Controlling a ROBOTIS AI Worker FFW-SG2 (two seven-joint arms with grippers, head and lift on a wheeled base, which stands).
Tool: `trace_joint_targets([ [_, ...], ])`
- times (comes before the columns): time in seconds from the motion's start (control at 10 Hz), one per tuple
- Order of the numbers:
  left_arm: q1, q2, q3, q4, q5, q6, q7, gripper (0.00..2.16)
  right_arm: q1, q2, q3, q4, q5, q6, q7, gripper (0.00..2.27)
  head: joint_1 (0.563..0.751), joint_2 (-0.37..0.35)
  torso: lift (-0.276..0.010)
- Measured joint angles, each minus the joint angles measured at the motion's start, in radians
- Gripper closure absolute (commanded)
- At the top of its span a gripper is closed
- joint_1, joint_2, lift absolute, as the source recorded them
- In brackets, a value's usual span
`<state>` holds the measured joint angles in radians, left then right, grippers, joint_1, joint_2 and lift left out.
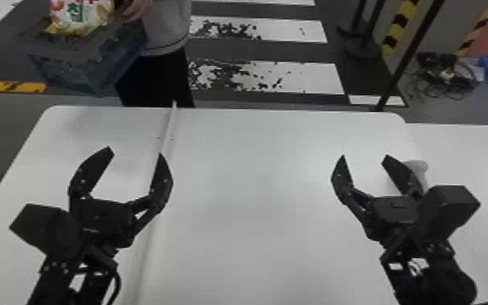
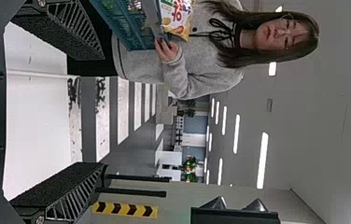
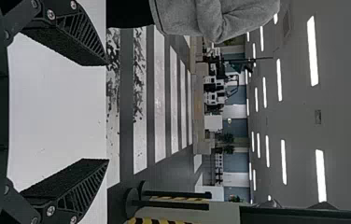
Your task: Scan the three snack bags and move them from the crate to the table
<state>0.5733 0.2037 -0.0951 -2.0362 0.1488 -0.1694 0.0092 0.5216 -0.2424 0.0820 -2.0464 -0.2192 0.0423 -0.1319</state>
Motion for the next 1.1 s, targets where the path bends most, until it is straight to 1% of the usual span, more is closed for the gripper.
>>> trace_joint_targets([
  [0.4, 0.0, -0.001, 0.0, 0.004, 0.008, -0.001, 0.004, 0.05, 0.0, 0.0, -0.001, 0.0, 0.001, 0.0, 0.0, 0.15, 0.695, -0.044, -0.062],
  [0.7, 0.001, -0.002, -0.002, 0.021, 0.008, -0.057, 0.016, 0.05, 0.0, 0.0, 0.0, 0.0, 0.001, 0.0, 0.0, 0.15, 0.695, -0.039, -0.062],
  [0.9, 0.002, -0.002, -0.01, 0.021, -0.009, -0.061, 0.031, 0.05, 0.0, 0.0, -0.001, 0.001, 0.001, 0.0, 0.0, 0.15, 0.695, -0.042, -0.062],
  [1.1, 0.002, -0.003, -0.012, 0.012, -0.012, -0.059, 0.032, 0.05, 0.001, 0.0, 0.001, 0.002, 0.001, 0.0, 0.0, 0.15, 0.695, -0.044, -0.062],
])
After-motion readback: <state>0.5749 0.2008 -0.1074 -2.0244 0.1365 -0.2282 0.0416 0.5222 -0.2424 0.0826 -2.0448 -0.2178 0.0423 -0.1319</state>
